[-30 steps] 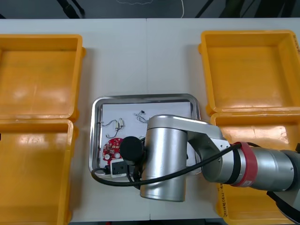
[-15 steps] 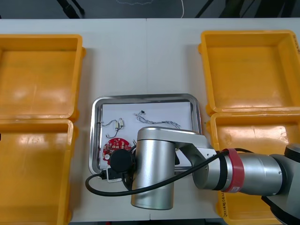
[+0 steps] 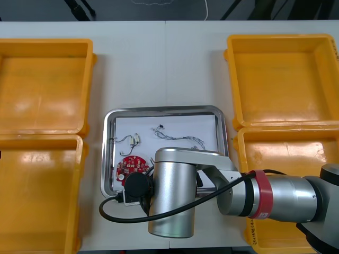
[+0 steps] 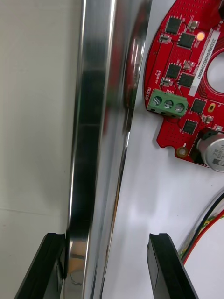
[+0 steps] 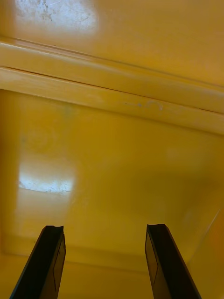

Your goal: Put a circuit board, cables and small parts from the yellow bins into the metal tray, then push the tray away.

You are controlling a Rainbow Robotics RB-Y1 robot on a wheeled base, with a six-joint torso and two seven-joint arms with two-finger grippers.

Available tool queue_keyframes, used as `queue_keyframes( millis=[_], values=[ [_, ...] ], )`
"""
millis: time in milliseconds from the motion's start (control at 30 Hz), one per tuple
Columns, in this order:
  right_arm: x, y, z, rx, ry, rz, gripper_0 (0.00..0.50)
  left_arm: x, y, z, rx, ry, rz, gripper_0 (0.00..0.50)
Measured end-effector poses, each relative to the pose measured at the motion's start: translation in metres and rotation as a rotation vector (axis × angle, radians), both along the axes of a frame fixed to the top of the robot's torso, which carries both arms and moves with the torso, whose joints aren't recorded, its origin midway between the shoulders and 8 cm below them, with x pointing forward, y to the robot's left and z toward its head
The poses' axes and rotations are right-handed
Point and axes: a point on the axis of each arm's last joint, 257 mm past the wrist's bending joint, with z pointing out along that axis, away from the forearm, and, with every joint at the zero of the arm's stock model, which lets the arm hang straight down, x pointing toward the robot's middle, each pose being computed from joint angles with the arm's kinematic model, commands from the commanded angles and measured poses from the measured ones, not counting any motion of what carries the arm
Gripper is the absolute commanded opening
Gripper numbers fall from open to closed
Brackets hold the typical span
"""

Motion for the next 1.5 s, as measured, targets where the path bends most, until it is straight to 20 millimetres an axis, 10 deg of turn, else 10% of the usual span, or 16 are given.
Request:
queue_keyframes(
  millis=[133, 300, 533, 1500],
  values=[
    [0.001, 0.000, -0.002, 0.000, 0.001, -0.001, 0.500, 0.000, 0.000, 0.000, 0.000, 0.000, 0.000, 0.500],
    [0.002, 0.001, -0.005, 0.004, 0.002, -0.002, 0.199, 0.000, 0.000, 0.000, 0.000, 0.000, 0.000, 0.500],
    [0.004, 0.001, -0.004, 0.004, -0.006, -0.003, 0.026, 0.000, 0.000, 0.000, 0.000, 0.000, 0.000, 0.500],
    [0.034, -0.001, 0.026, 0.052, -0.043, -0.089, 0.000, 0.000, 0.000, 0.000, 0.000, 0.000, 0.000, 0.500]
  ],
)
